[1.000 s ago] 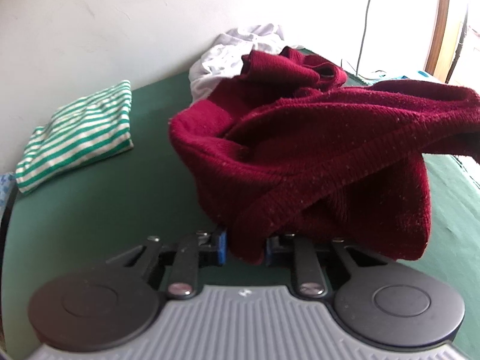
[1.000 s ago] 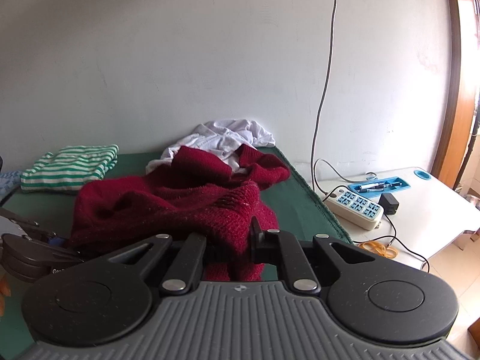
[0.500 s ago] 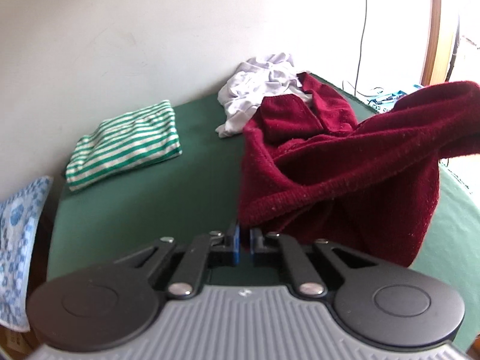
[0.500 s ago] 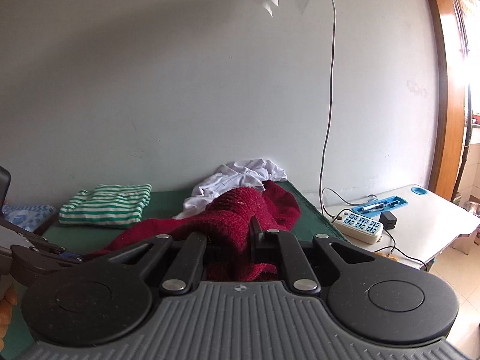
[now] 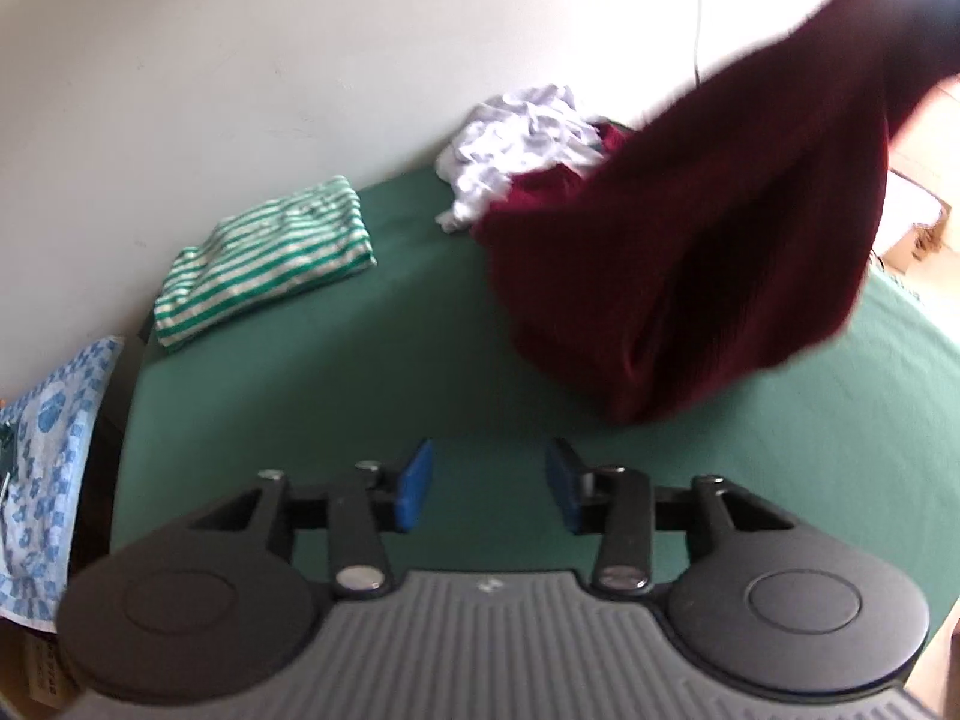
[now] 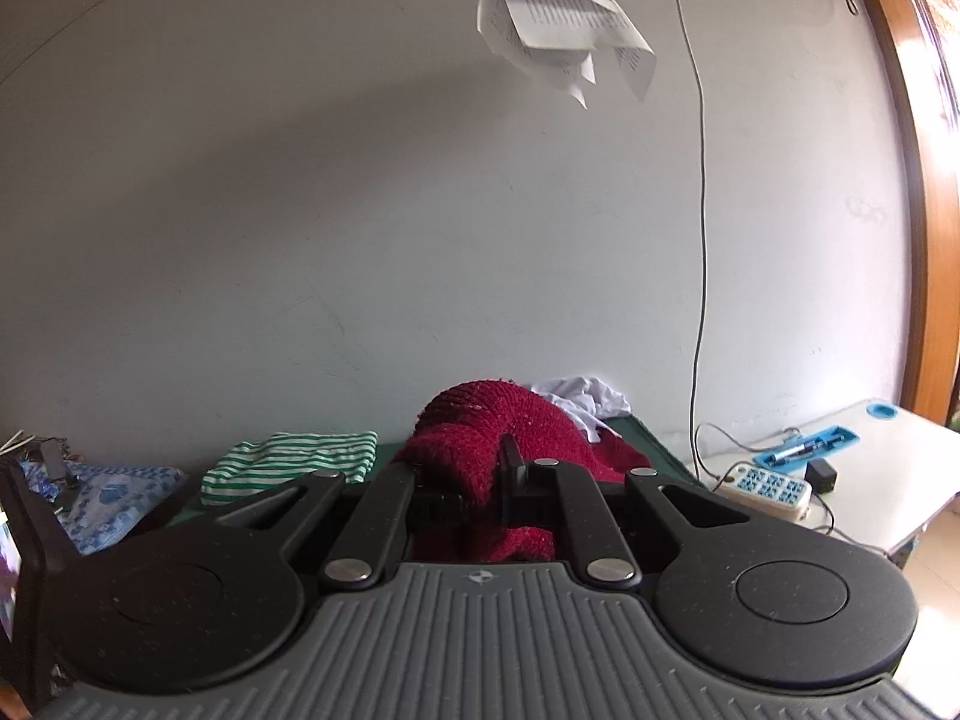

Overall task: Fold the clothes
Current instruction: 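Raise the sweater high with both grippers to shake it open, then lay the sweater flat on the green bed and open both grippers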

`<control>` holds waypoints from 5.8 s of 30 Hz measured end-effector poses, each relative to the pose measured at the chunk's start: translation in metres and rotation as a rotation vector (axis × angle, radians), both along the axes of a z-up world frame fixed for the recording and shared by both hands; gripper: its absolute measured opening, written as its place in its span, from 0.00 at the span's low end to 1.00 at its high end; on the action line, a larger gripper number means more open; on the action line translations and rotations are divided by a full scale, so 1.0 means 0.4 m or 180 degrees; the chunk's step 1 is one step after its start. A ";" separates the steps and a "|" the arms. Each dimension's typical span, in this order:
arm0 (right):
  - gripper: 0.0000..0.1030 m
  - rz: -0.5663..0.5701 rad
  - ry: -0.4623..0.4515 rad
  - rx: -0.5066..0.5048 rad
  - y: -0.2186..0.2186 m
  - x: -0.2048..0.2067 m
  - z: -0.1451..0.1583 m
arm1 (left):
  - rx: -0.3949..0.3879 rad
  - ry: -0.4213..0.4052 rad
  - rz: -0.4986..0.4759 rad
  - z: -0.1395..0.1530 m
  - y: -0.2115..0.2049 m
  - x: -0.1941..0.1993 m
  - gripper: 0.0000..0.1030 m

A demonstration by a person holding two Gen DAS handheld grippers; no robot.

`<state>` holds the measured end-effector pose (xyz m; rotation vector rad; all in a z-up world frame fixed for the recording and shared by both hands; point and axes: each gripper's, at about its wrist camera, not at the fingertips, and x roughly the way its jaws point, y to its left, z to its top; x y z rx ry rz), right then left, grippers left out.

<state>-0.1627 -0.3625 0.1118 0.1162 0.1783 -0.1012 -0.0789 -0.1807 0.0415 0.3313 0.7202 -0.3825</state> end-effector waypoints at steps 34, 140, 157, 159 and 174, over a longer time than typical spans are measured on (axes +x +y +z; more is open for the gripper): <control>0.09 0.1247 -0.0335 -0.0100 -0.158 -0.230 0.046 | -0.0776 -0.1465 0.1109 0.285 -0.064 -0.257 0.13; 0.07 0.1367 -0.1912 -0.0333 -0.070 -0.187 0.617 | -0.0435 -0.2798 0.1066 0.909 0.114 -0.346 0.14; 0.07 0.0634 -0.0460 -0.0265 0.028 0.403 0.267 | 0.0031 -0.1419 0.1103 0.534 0.127 0.204 0.18; 0.07 0.0375 -0.0209 -0.0318 0.036 0.500 0.188 | 0.0127 -0.1165 0.0994 0.442 0.121 0.282 0.24; 0.59 -0.0261 0.1248 -0.0120 -0.111 0.457 -0.229 | 0.0063 0.0228 0.0133 0.014 0.190 0.462 0.70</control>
